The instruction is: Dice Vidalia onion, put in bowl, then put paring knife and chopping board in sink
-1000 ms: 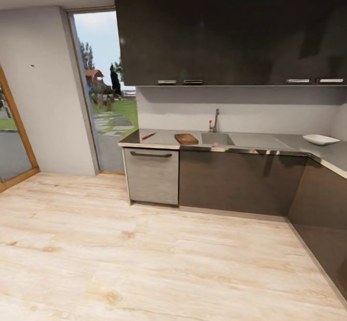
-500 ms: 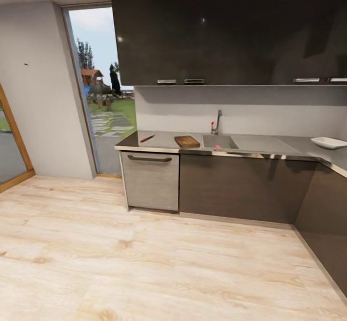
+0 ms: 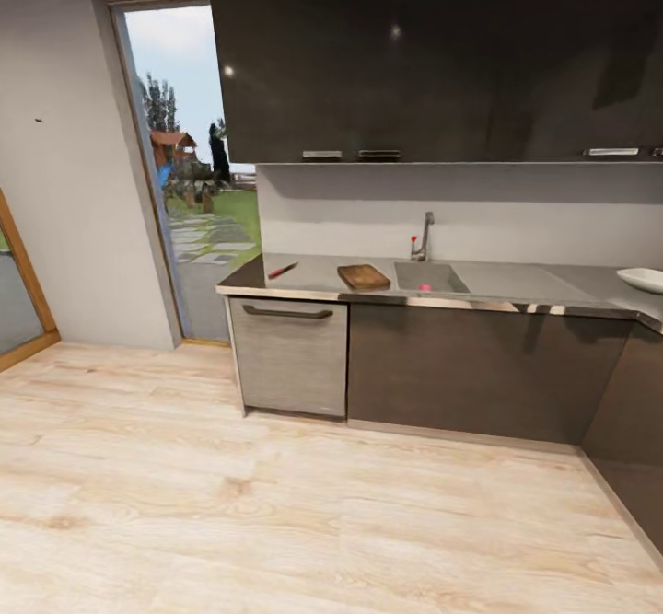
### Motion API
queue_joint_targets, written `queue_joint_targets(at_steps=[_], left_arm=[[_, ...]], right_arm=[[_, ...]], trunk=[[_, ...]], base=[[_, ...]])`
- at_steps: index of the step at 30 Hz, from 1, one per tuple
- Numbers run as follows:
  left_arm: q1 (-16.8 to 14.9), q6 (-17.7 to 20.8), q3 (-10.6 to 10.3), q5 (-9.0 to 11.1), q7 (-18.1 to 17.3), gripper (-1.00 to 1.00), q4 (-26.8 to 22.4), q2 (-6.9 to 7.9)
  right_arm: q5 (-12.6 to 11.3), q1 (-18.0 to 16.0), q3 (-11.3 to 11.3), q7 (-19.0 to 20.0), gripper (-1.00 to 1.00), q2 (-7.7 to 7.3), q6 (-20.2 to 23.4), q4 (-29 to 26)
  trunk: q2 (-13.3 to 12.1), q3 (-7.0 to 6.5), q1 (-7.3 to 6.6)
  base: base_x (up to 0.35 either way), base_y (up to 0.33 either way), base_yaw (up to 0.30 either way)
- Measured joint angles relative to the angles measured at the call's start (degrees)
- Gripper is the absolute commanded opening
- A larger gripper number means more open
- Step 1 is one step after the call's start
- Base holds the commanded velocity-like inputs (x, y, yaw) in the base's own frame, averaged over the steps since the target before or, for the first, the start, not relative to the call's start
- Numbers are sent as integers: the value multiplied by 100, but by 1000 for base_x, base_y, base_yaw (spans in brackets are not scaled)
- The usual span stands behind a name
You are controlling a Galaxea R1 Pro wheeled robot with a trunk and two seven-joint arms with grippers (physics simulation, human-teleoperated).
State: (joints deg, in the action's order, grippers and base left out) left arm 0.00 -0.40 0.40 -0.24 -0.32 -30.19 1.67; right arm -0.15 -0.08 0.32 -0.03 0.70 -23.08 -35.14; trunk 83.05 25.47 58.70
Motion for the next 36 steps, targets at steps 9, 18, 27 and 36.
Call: queue_joint_targets(at_steps=[9, 18, 27, 36], left_arm=[[0, 0, 0, 0, 0, 100, -1, 0], [0, 0, 0, 0, 0, 100, -1, -7], [0, 0, 0, 0, 0, 100, -1, -8], [0, 0, 0, 0, -2, 100, 0, -8]], right_arm=[[-2, 0, 0, 17, 100, 0, -2, 1], [-1, 0, 0, 19, 100, 0, -2, 1], [-1, 0, 1, 19, 100, 0, -1, 1], [0, 0, 1, 19, 100, 0, 0, 0]], trunk=[[0, 0, 0], [0, 0, 0], [0, 0, 0], [0, 0, 0]], base=[[269, 91, -133], [269, 125, -224], [268, 149, -177], [269, 159, -12]])
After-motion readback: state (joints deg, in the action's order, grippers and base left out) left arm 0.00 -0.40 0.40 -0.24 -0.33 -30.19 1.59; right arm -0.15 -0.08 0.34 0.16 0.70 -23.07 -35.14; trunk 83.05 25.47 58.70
